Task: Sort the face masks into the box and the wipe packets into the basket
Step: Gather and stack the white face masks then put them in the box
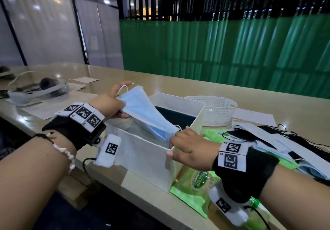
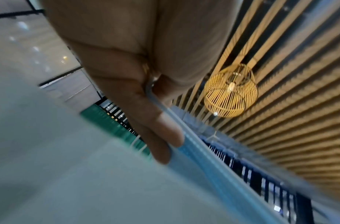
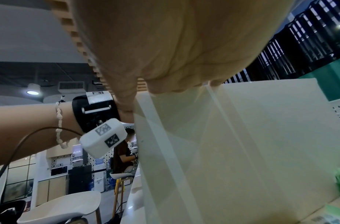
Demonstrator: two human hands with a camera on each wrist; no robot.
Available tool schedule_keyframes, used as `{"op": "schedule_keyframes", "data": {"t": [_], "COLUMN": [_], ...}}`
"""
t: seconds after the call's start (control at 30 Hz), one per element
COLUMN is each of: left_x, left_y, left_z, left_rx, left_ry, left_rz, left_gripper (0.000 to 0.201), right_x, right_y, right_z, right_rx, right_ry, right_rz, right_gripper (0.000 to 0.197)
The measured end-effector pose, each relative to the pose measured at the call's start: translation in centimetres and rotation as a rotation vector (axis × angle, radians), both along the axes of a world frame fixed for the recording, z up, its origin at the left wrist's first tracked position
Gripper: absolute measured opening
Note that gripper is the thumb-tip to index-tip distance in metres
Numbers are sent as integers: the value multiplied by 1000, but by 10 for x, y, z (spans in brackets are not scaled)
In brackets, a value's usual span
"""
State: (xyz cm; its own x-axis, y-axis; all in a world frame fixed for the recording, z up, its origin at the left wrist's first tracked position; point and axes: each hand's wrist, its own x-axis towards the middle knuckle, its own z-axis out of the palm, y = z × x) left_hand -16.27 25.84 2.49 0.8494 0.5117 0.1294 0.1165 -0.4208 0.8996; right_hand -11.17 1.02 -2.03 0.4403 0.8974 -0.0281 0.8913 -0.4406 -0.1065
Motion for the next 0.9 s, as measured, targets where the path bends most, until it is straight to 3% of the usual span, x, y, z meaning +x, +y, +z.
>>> {"op": "schedule_keyframes", "data": {"t": [0.17,0.37,0.6,0.7,0.77,0.83,0.9], "left_x": [-3,8,11,10,10,6,2], "left_y": [-5,-15,-25,-29,-23,-17,-22], "left_z": [-12,-13,-14,-13,-15,-12,-6], "left_rx": [340,563,644,744,951,1127,1101], "left_ry": [282,655,917,969,968,875,735], "left_rz": [-78,-177,-199,-181,-142,-161,-247], "left_gripper": [64,69,47,44,54,56,55], "right_x": [0,-1,-1,0,1,2,2], "right_y": [0,0,1,1,1,1,1], "right_z": [-2,-3,-4,-6,-7,-7,-7], "right_rx": [40,68,73,83,85,84,86], "right_ry": [1,3,-5,1,2,4,3], "right_rz": [-4,-8,-13,-14,-13,-9,-8], "right_gripper": [35,35,35,34,34,33,33]}}
